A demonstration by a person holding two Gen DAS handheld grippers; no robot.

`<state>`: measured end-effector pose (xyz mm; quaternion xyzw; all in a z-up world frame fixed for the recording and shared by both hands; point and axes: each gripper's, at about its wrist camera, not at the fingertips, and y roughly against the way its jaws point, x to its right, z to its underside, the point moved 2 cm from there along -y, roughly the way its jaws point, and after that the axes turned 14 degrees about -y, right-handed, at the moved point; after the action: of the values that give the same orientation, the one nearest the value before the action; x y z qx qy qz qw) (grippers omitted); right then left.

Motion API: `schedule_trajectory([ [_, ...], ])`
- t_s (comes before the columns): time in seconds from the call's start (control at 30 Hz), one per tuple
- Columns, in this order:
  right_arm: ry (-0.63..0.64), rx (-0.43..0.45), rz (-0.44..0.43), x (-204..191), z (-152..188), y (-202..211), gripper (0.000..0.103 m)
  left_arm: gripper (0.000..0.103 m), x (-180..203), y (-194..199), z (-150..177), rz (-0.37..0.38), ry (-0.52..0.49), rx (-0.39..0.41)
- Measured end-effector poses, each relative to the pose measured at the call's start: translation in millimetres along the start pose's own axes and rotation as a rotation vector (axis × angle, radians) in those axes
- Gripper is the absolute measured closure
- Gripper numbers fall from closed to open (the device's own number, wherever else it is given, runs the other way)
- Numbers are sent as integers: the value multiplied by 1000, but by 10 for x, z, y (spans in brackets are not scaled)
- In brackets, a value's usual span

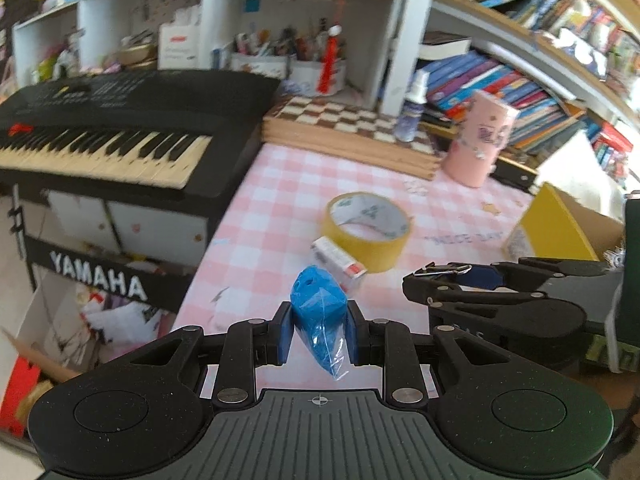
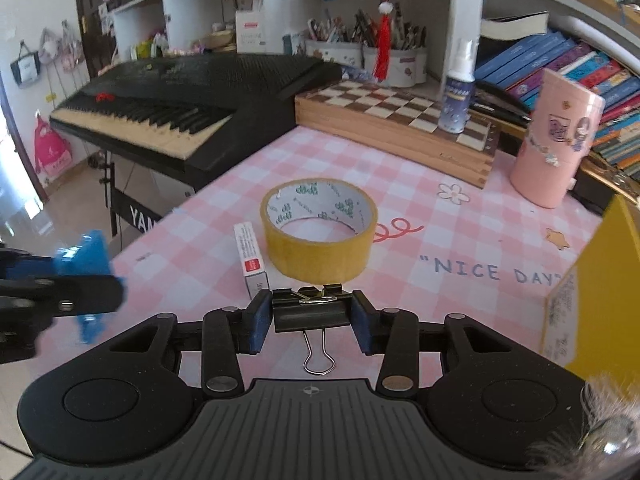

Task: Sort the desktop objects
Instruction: 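Carry the blue pouch and binder clip in both tools toward the box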

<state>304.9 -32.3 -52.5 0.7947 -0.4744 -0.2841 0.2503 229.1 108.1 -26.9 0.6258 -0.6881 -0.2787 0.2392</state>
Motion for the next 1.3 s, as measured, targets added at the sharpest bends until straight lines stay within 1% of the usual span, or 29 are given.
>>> schedule_trajectory([
  [0.33,-100,71,61,13,78,628,64,78,135,292,-16,108,-63,63],
  [0.5,-173,98,97,-10,198,887,64,78,173,475,32,137,-96,96],
  [0.67,-228,99,137,-82,382,1038,64,78,170,591,136,156,-134,100],
  [0.87,-262,92,188,-234,593,1173,64,78,122,736,304,179,-146,87],
  [1.2,-306,76,213,-473,960,1413,64,78,60,972,567,211,-153,75],
  [1.3,-323,76,225,-510,1066,1493,64,78,92,1016,629,229,-173,67],
])
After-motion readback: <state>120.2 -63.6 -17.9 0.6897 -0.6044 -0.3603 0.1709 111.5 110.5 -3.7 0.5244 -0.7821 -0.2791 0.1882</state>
